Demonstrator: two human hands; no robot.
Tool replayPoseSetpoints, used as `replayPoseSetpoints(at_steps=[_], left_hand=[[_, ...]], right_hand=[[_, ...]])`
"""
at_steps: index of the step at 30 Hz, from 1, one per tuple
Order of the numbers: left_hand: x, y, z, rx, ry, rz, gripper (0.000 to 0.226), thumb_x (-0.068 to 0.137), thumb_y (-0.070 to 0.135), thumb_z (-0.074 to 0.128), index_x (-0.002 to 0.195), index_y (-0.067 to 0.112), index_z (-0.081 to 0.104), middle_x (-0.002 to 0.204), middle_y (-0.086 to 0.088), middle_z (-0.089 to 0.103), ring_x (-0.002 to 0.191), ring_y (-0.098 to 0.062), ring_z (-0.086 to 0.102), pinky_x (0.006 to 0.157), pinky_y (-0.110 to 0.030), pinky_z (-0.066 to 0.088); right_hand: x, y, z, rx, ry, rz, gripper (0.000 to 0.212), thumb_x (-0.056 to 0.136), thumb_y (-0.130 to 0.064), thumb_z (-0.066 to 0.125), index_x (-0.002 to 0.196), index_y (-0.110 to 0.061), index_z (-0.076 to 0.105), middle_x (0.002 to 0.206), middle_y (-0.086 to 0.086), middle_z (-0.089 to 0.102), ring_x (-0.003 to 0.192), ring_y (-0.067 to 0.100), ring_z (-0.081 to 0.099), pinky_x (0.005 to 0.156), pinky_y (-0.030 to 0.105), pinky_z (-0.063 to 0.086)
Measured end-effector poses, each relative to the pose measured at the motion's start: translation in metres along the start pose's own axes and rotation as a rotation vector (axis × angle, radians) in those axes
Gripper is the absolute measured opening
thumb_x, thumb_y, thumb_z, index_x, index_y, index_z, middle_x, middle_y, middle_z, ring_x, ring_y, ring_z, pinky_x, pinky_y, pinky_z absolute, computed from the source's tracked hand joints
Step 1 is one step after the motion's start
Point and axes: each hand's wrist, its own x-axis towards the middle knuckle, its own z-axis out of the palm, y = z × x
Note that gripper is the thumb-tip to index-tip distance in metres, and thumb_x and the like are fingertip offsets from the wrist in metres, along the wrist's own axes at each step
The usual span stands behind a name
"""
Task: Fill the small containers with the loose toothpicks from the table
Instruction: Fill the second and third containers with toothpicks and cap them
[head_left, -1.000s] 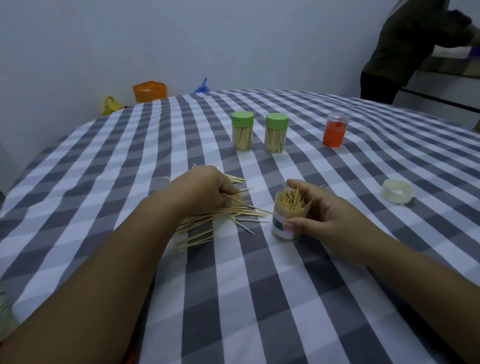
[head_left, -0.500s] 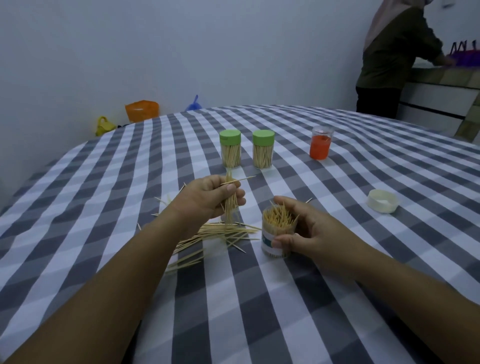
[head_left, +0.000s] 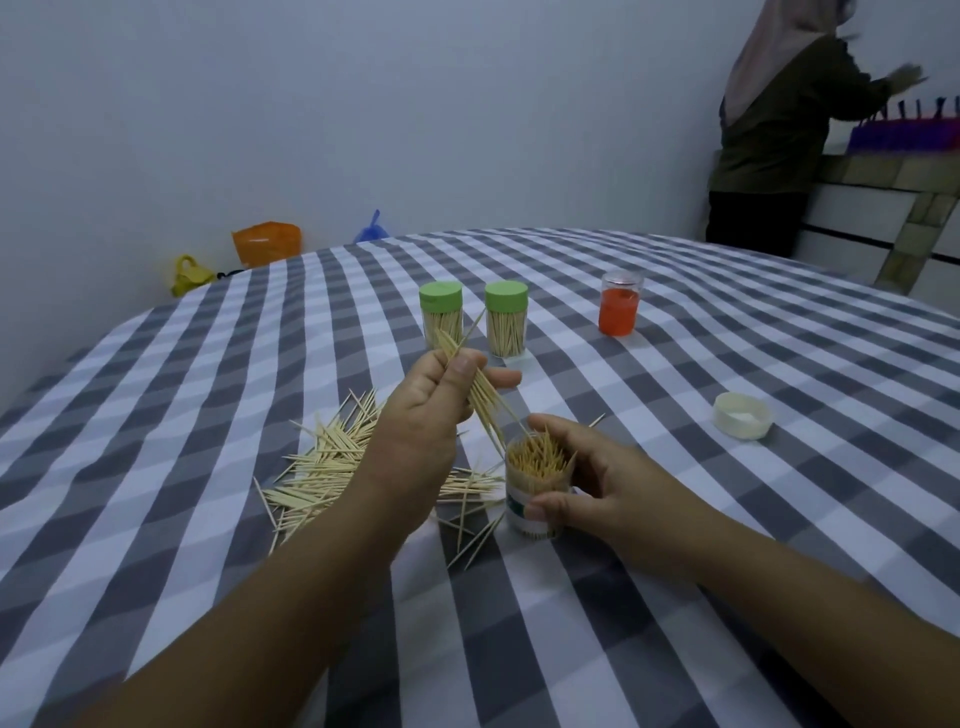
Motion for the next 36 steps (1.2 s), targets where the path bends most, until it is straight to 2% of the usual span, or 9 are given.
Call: replayPoseSetpoints(at_steps=[5, 8, 12, 16, 21, 24, 28, 33, 36], left_hand=[[-0.004, 0.003, 0.005, 0.021, 0.048, 0.079, 0.027, 0.085, 0.047, 0.040, 0.089, 0.038, 0.065, 0.103, 0.006, 0.072, 0.109, -0.019, 0.060, 0.104, -0.051, 0.039], [-0.005, 0.005, 0.008, -0.021, 0.079, 0.090, 0.028, 0.085, 0.045, 0.040, 0.097, 0.028, 0.058, 0.098, 0.005, 0.073, 0.106, -0.018, 0.062, 0.103, -0.049, 0.041], [-0.008, 0.002, 0.014, -0.012, 0.014, 0.076, 0.026, 0.089, 0.038, 0.041, 0.097, 0.020, 0.057, 0.094, 0.005, 0.073, 0.099, -0.012, 0.064, 0.096, -0.031, 0.046], [-0.010, -0.005, 0.015, 0.096, -0.058, -0.023, 0.022, 0.096, 0.029, 0.048, 0.095, 0.018, 0.067, 0.092, 0.010, 0.070, 0.087, 0.010, 0.061, 0.074, -0.007, 0.043], [-0.007, -0.009, 0.008, 0.255, -0.108, -0.074, 0.035, 0.065, 0.065, 0.059, 0.085, 0.041, 0.073, 0.133, 0.004, 0.054, 0.130, -0.010, 0.044, 0.110, -0.043, 0.033], [-0.006, -0.007, 0.007, 0.267, -0.141, -0.091, 0.036, 0.061, 0.065, 0.061, 0.088, 0.045, 0.072, 0.141, 0.010, 0.045, 0.134, -0.011, 0.038, 0.112, -0.048, 0.030], [-0.009, -0.007, 0.008, 0.323, -0.211, -0.125, 0.025, 0.068, 0.053, 0.062, 0.090, 0.045, 0.071, 0.142, 0.011, 0.042, 0.135, -0.012, 0.035, 0.113, -0.049, 0.028], [-0.008, -0.003, 0.008, 0.238, -0.103, -0.052, 0.022, 0.074, 0.055, 0.066, 0.090, 0.040, 0.071, 0.121, 0.020, 0.052, 0.121, 0.002, 0.045, 0.102, -0.030, 0.033], [-0.008, -0.003, 0.006, 0.260, -0.098, -0.050, 0.023, 0.066, 0.051, 0.061, 0.080, 0.038, 0.073, 0.119, 0.017, 0.053, 0.117, 0.000, 0.048, 0.102, -0.034, 0.038]], right_hand=[[0.000, 0.003, -0.001, -0.029, 0.002, -0.022, 0.072, 0.083, -0.021, 0.069, 0.144, -0.031, 0.033, 0.131, -0.010, 0.054, 0.117, 0.004, 0.055, 0.101, 0.028, 0.047], [0.001, 0.006, -0.001, -0.024, 0.003, -0.034, 0.072, 0.082, -0.022, 0.070, 0.144, -0.031, 0.034, 0.131, -0.008, 0.054, 0.117, 0.005, 0.055, 0.101, 0.030, 0.047], [0.002, 0.007, 0.000, -0.001, 0.000, -0.050, 0.072, 0.081, -0.022, 0.071, 0.143, -0.030, 0.035, 0.127, -0.009, 0.057, 0.115, 0.004, 0.056, 0.101, 0.032, 0.047], [0.003, 0.009, 0.000, -0.006, 0.003, -0.071, 0.073, 0.082, -0.022, 0.071, 0.144, -0.028, 0.034, 0.128, -0.009, 0.056, 0.117, 0.002, 0.054, 0.102, 0.031, 0.046], [0.003, 0.009, -0.001, 0.010, -0.001, -0.088, 0.069, 0.080, -0.025, 0.071, 0.139, -0.033, 0.037, 0.129, -0.009, 0.056, 0.116, 0.002, 0.055, 0.101, 0.028, 0.046], [0.002, 0.009, -0.001, 0.016, -0.006, -0.098, 0.065, 0.082, -0.021, 0.071, 0.138, -0.032, 0.040, 0.123, -0.010, 0.059, 0.113, 0.001, 0.057, 0.098, 0.026, 0.048], [0.001, 0.007, -0.003, 0.012, -0.012, -0.101, 0.065, 0.084, -0.018, 0.068, 0.140, -0.032, 0.039, 0.119, -0.012, 0.061, 0.110, 0.000, 0.058, 0.095, 0.026, 0.050], [0.002, 0.007, -0.002, -0.004, -0.003, -0.115, 0.066, 0.082, -0.022, 0.070, 0.140, -0.028, 0.039, 0.120, -0.009, 0.060, 0.111, 0.004, 0.059, 0.099, 0.031, 0.048], [0.001, 0.006, -0.002, -0.001, -0.007, -0.114, 0.065, 0.082, -0.021, 0.070, 0.140, -0.028, 0.040, 0.120, -0.010, 0.060, 0.110, 0.002, 0.058, 0.097, 0.025, 0.048]])
